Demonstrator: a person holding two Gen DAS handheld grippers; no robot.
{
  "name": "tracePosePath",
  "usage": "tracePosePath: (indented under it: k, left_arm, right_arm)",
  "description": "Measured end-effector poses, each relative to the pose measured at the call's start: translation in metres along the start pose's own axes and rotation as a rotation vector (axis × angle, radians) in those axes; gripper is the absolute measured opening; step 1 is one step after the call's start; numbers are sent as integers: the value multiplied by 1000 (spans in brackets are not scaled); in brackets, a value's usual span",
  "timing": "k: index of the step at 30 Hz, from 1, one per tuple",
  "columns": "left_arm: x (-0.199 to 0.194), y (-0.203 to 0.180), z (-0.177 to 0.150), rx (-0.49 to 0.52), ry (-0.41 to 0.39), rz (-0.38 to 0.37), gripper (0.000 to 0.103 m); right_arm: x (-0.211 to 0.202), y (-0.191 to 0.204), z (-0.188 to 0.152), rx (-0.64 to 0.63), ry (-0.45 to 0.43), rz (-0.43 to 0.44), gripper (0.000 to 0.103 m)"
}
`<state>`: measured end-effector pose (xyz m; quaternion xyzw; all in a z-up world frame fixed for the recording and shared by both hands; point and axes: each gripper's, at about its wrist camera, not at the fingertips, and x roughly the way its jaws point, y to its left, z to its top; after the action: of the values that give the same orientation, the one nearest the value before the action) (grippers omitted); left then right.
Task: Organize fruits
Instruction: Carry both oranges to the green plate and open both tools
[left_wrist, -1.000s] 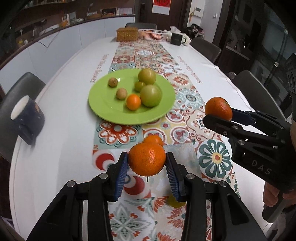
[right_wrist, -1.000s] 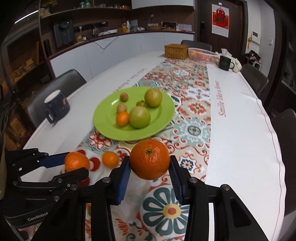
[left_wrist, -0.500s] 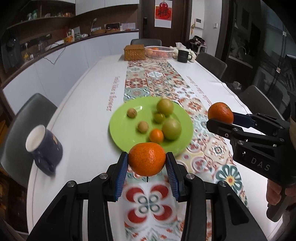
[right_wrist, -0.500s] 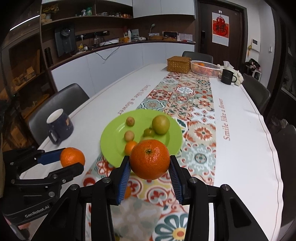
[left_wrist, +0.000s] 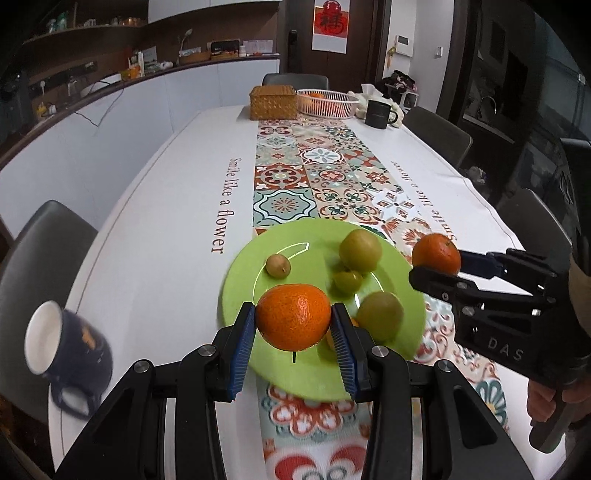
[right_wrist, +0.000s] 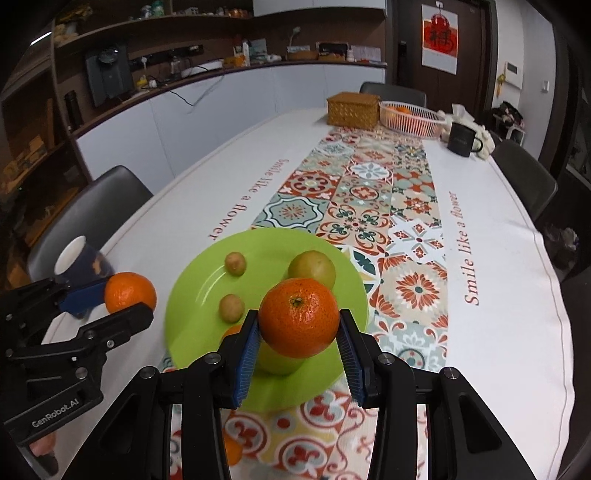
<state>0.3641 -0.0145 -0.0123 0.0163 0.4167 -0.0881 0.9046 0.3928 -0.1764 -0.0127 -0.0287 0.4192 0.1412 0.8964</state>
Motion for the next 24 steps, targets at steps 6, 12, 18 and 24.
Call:
tracePosePath:
  k: [6, 12, 18, 24]
  left_arm:
    - [41, 10, 11, -13, 48, 4, 41]
    - [71, 14, 10, -8, 92, 10, 41]
    - [80, 13, 9, -14, 126, 3, 44]
    - [57, 8, 6, 13, 78, 37, 58]
  right_arm:
    - [34, -8, 5, 23, 63, 6, 42]
    - [55, -11, 0, 29, 100, 7, 42]
    - [58, -11, 0, 29, 92, 17, 50]
    - [46, -9, -3, 17, 58, 17, 53]
